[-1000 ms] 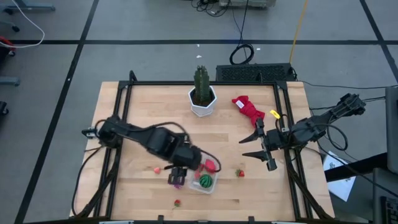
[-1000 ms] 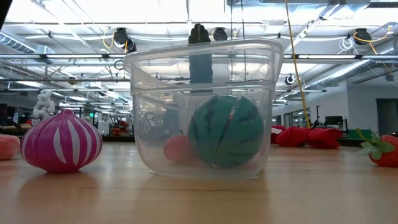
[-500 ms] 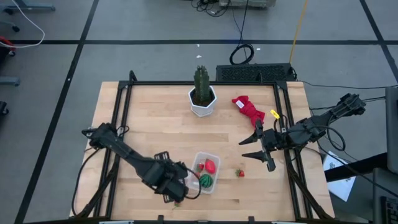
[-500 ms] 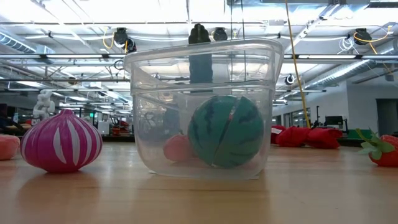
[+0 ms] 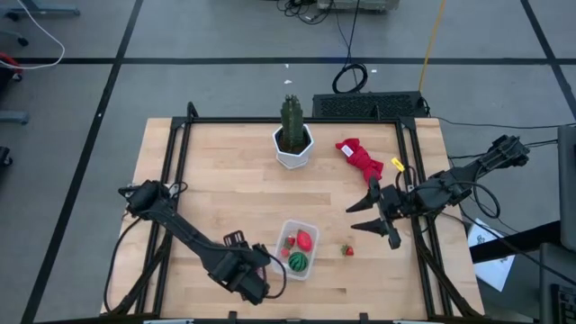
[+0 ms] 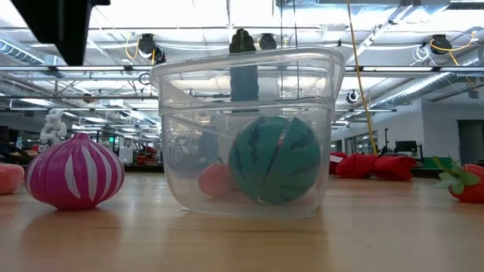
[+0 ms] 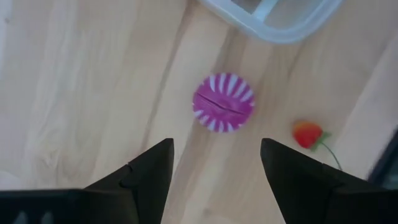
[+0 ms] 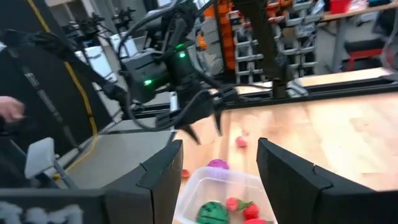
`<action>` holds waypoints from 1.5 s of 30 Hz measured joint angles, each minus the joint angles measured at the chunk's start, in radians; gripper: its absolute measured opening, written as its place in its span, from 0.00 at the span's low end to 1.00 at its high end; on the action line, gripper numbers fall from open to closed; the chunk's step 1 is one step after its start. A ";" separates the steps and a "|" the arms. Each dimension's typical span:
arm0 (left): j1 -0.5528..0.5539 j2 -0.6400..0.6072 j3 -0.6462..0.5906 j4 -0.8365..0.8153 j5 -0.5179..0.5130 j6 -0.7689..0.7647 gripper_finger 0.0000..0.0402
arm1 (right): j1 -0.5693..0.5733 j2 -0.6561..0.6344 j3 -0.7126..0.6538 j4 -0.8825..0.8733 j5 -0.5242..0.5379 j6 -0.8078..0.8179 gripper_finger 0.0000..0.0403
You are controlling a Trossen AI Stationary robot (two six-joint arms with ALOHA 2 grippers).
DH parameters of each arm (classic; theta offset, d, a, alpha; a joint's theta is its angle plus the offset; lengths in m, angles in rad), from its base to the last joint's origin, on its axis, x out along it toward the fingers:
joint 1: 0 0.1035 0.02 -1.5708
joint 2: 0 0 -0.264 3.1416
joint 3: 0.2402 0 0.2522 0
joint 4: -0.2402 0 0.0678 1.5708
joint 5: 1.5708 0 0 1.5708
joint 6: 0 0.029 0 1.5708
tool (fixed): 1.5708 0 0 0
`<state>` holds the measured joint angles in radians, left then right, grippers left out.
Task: Pick and placing Produce into tupperware
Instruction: Put the violet onion into the transparent bin
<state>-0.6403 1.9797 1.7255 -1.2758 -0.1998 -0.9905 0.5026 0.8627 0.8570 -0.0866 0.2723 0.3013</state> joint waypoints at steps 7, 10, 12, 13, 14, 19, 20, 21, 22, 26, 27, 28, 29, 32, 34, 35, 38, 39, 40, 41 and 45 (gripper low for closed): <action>-0.011 0.000 -0.009 0.001 -0.037 -0.054 0.63 | 0.012 0.000 0.000 0.000 -0.031 0.039 0.49; -0.010 0.000 -0.009 0.003 -0.038 -0.100 0.63 | 0.012 0.000 0.000 0.000 -0.042 0.032 0.49; -0.010 0.000 -0.008 0.003 -0.033 -0.130 0.64 | 0.012 0.000 0.000 -0.001 -0.042 0.029 0.49; -0.010 0.000 -0.008 0.004 -0.023 -0.139 0.63 | 0.012 0.000 0.000 -0.001 -0.042 0.028 0.49; -0.008 0.000 -0.008 0.005 -0.010 -0.147 0.64 | 0.012 0.000 0.000 -0.001 -0.042 0.027 0.49; 0.013 0.000 -0.008 0.028 0.058 -0.167 0.64 | 0.012 0.000 0.000 -0.001 -0.042 0.026 0.49; 0.016 0.000 -0.008 0.046 0.074 -0.165 0.64 | 0.012 0.000 0.000 -0.001 -0.042 0.026 0.49; 0.020 0.000 -0.008 0.069 0.094 -0.155 0.64 | 0.012 0.000 0.000 -0.001 -0.042 0.027 0.49; 0.024 0.000 -0.008 0.095 0.120 -0.139 0.64 | 0.012 0.000 0.000 -0.001 -0.042 0.027 0.49; 0.043 0.000 -0.007 0.168 0.188 -0.057 0.64 | 0.012 0.000 0.000 -0.002 -0.057 0.028 0.49; 0.047 0.000 -0.007 0.173 0.202 -0.042 0.64 | 0.012 0.000 0.000 -0.001 -0.069 0.028 0.49; 0.051 0.000 -0.007 0.173 0.210 -0.032 0.64 | 0.012 0.000 0.000 -0.001 -0.082 0.028 0.49; 0.053 0.000 -0.007 0.170 0.215 -0.026 0.64 | 0.012 0.000 0.000 -0.002 -0.094 0.028 0.49; 0.055 0.000 -0.007 0.166 0.225 -0.001 0.65 | 0.013 0.000 0.000 -0.001 -0.113 0.028 0.49; 0.054 0.000 -0.007 0.165 0.226 0.007 0.69 | 0.013 0.000 0.000 -0.001 -0.120 0.031 0.49; 0.054 0.000 -0.007 0.165 0.226 0.010 0.72 | 0.013 0.000 0.000 -0.001 -0.120 0.038 0.49; 0.055 0.000 -0.007 0.158 0.225 0.004 0.81 | 0.013 0.000 0.000 -0.002 -0.121 0.061 0.49; 0.055 0.000 -0.007 0.153 0.222 0.002 0.84 | 0.013 0.000 0.000 -0.001 -0.121 0.060 0.49; 0.056 0.000 -0.007 0.147 0.217 0.002 0.88 | 0.013 0.000 -0.001 -0.002 -0.121 0.056 0.49; 0.058 0.000 -0.007 0.136 0.208 0.003 0.91 | 0.013 0.000 -0.001 -0.001 -0.121 0.055 0.49; 0.063 0.000 -0.007 0.082 0.169 0.009 0.99 | 0.013 0.000 -0.001 -0.002 -0.121 0.054 0.49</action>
<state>-0.5770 1.9797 1.7184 -1.1937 -0.0304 -0.9811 0.5156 0.8627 0.8562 -0.0883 0.1513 0.3553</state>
